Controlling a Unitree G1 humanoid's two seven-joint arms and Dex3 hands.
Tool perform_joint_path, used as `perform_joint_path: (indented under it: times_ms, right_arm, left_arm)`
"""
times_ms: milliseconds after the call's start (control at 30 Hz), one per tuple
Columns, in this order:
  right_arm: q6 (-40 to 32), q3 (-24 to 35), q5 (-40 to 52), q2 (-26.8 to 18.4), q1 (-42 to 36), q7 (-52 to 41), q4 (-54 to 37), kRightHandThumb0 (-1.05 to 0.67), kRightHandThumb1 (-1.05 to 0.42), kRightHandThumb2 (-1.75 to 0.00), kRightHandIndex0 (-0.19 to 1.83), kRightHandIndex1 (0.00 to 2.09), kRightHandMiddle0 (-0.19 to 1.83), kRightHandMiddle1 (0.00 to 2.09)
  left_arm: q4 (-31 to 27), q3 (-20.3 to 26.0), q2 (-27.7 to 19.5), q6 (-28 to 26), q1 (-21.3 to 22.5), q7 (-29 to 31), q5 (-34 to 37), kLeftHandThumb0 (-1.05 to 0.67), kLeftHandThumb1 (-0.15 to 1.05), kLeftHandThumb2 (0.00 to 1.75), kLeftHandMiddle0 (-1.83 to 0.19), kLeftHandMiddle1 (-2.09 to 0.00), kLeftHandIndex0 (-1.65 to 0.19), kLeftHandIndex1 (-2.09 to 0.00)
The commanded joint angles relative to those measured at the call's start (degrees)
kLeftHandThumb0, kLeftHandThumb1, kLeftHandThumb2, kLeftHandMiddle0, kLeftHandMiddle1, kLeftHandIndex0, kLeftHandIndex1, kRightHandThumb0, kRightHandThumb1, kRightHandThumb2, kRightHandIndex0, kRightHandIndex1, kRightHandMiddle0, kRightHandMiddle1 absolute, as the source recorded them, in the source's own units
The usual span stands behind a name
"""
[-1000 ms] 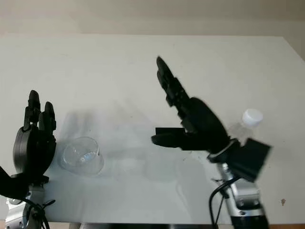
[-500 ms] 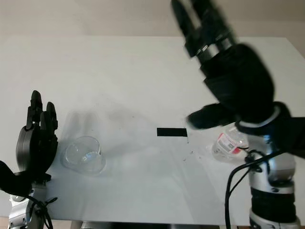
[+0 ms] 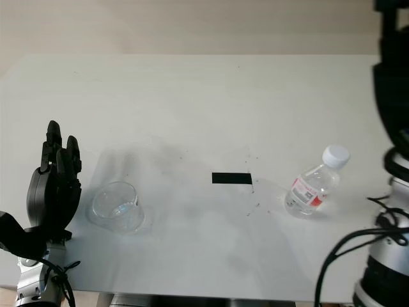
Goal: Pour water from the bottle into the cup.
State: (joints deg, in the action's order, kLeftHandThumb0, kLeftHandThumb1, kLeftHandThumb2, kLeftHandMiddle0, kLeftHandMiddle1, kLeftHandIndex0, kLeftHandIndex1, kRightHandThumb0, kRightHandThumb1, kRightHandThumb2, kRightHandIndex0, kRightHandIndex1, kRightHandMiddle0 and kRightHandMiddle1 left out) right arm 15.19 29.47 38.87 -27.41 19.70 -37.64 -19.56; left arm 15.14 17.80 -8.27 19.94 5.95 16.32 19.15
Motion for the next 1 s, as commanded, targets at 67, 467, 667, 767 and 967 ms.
perform_joint_path:
  times_ms: [67,467,667,767,967]
  right_arm:
    - [4.6,2.1,-4.8,-0.1,-3.4,1.4,-0.1,-0.89,-1.01,-0.06,-0.19,0.0,-0.19,0.0]
    - [5.4,2.5,-16.6,1.7,-19.4,9.4,-2.1,-0.87,-0.94,-0.03,-0.19,0.0,-0.19,0.0]
    - [0.7,-2.9,-21.3,4.4,-24.3,12.6,3.1,-0.84,-0.95,-0.06,-0.19,0.0,-0.19,0.0]
    - [-1.0,-5.0,-20.8,5.7,-24.6,13.2,6.2,-0.85,-0.96,-0.06,-0.19,0.0,-0.19,0.0]
    - [0.4,-8.0,-22.0,8.6,-23.3,15.0,14.0,-0.9,-0.99,-0.07,-0.19,0.0,-0.19,0.0]
  left_arm:
    - [0.7,-0.6,1.5,0.8,0.7,-0.2,0.4,-0.76,1.05,0.54,0.19,0.0,0.19,0.0]
    - [0.3,-0.2,1.0,0.3,0.1,-0.3,0.5,-0.75,1.05,0.58,0.19,0.0,0.19,0.0]
    - [0.1,0.4,0.3,-0.2,0.0,0.5,1.3,-0.75,1.05,0.56,0.19,0.0,0.19,0.0]
    - [-1.0,0.8,-0.3,-1.4,-0.4,0.5,1.9,-0.75,1.05,0.54,0.19,0.0,0.19,0.0]
    - [-2.4,1.8,-1.2,-3.4,-1.2,0.1,1.9,-0.72,1.05,0.54,0.19,0.0,0.19,0.0]
